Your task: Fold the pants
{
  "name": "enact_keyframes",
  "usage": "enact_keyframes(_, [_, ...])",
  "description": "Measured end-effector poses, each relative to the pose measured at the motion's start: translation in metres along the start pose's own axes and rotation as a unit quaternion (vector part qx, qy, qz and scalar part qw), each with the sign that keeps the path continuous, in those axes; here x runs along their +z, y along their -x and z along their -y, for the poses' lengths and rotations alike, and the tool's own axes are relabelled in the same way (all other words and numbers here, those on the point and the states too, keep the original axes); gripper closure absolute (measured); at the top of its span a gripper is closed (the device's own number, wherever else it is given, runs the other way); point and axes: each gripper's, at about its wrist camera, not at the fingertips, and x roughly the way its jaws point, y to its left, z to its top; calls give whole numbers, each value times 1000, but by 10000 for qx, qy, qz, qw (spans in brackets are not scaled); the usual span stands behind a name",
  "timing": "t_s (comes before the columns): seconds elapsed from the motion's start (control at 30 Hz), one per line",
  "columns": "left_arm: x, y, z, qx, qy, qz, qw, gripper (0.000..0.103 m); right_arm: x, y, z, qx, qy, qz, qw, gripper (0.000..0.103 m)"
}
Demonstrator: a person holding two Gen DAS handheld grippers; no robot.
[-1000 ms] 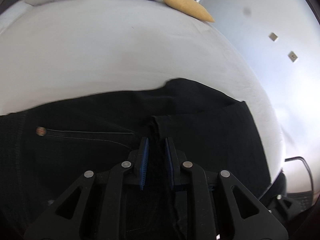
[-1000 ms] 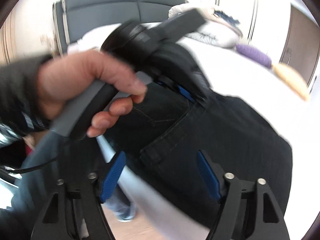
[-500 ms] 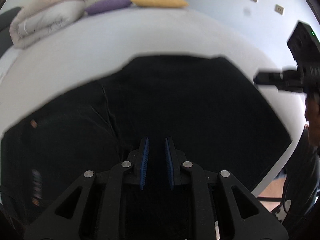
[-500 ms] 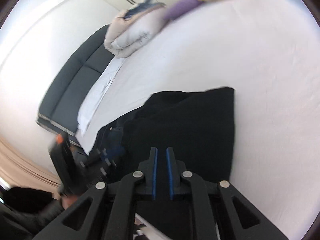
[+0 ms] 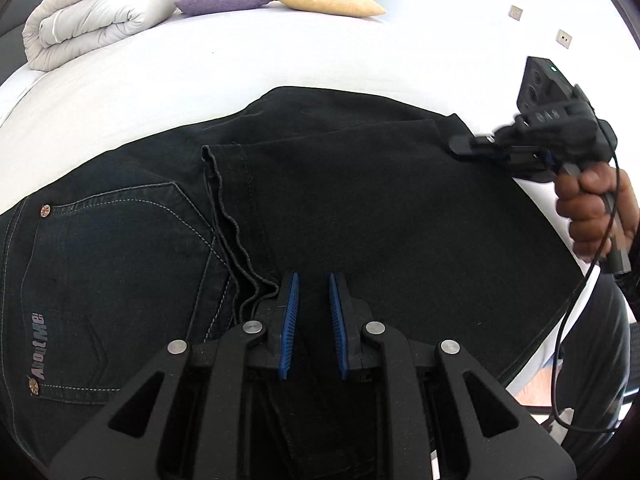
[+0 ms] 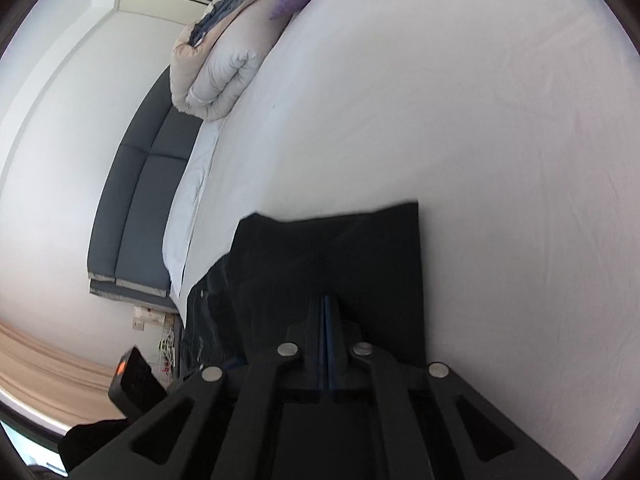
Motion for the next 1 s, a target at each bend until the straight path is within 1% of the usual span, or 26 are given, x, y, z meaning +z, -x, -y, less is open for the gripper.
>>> enact_keyframes(0.1, [0, -2, -6, -50, 15, -8, 10000, 87, -24, 5, 3, 68, -40, -177, 9998, 101])
enact_keyframes(0.17, [0, -2, -8, -69, 36, 1, 10000, 87, -43, 15, -2, 46, -1, -271, 9996, 101])
enact_keyframes(0.3, [0, -3, -12, -103, 78, 34, 9999, 87, -77, 24, -8, 170, -29, -418, 9990, 101])
enact_keyframes(0.43, [-2, -2, -15, -147, 110, 43, 9998, 87, -108, 32, -9, 284, -176, -480, 9983, 102])
enact_keyframes(0.57, [-3, -1, -17, -179, 126, 67, 9997, 87, -129, 39, -6, 367, -294, -514, 9976, 102])
enact_keyframes(0.67, [-4, 0, -18, -174, 127, 92, 9997, 87, -137, 42, -1, 403, -393, -479, 9973, 103])
enact_keyframes(0.77, [-5, 1, -20, -173, 109, 116, 9997, 87, -137, 39, 2, 389, -363, -399, 9978, 103])
enact_keyframes(0.83, [-6, 2, -21, -181, 120, 143, 9997, 87, -138, 38, 8, 499, -357, -307, 9976, 103])
enact_keyframes(0.9, [-8, 4, -23, -217, 193, 206, 9994, 87, -140, 38, 11, 615, -326, -193, 9974, 103])
enact_keyframes(1.0, [-11, 11, -30, -365, 517, 319, 9975, 87, -141, 38, 3, 446, -190, -139, 9987, 103])
